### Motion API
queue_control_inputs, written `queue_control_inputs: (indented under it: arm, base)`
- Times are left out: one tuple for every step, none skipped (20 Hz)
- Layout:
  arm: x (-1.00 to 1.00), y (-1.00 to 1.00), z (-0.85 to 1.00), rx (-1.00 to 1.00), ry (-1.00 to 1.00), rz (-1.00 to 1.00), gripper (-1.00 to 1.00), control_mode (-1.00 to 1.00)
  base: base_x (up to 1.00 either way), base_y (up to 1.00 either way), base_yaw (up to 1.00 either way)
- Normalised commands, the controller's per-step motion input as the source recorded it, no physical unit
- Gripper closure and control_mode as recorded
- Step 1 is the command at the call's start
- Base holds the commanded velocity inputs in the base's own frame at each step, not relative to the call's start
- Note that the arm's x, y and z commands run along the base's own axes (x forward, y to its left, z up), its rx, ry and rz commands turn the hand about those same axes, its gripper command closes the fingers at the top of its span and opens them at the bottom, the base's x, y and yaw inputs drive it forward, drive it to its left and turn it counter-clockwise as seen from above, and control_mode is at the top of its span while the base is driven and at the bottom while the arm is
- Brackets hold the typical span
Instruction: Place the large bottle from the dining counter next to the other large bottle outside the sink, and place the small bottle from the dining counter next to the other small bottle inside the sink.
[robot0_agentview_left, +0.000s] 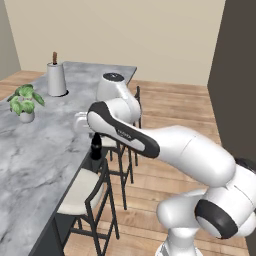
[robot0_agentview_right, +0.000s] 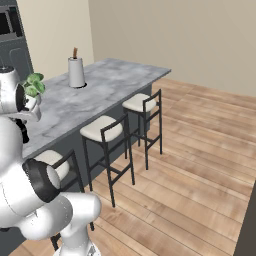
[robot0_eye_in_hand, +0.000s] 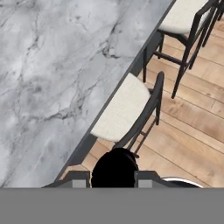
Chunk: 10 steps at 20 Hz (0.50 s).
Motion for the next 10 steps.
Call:
queue_control_inputs:
  arm:
    - [-0.1, -0.22, 0.0, 0.02, 0.0, 0.0, 1.0, -1.0]
    - [0.0, -0.01, 0.0, 0.0, 0.0, 0.0, 1.0, -1.0]
    - [-0.01, 0.0, 0.0, 0.0, 0.0, 0.0, 1.0, -1.0]
    - [0.0, 0.0, 0.0, 0.0, 0.0, 0.0, 1.0, -1.0]
    - [0.0, 0.0, 0.0, 0.0, 0.0, 0.0, 1.0, -1.0]
    - [0.0, 0.0, 0.0, 0.0, 0.0, 0.0, 1.0, -1.0]
    - [0.0, 0.0, 0.0, 0.0, 0.0, 0.0, 1.0, -1.0]
    - [0.0, 0.0, 0.0, 0.0, 0.0, 0.0, 1.0, -1.0]
    - [0.0, 0.0, 0.0, 0.0, 0.0, 0.0, 1.0, -1.0]
    - [0.0, 0.0, 0.0, 0.0, 0.0, 0.0, 1.0, -1.0]
  base:
    - [0.0, 0.0, 0.0]
    - [0.0, 0.0, 0.0]
    - [0.0, 0.0, 0.0]
    - [0.0, 0.0, 0.0]
    - [0.0, 0.0, 0.0]
    - [0.0, 0.0, 0.0]
    - [0.0, 0.0, 0.0]
    - [0.0, 0.0, 0.0]
    - [0.0, 0.0, 0.0]
    - [0.0, 0.0, 0.0]
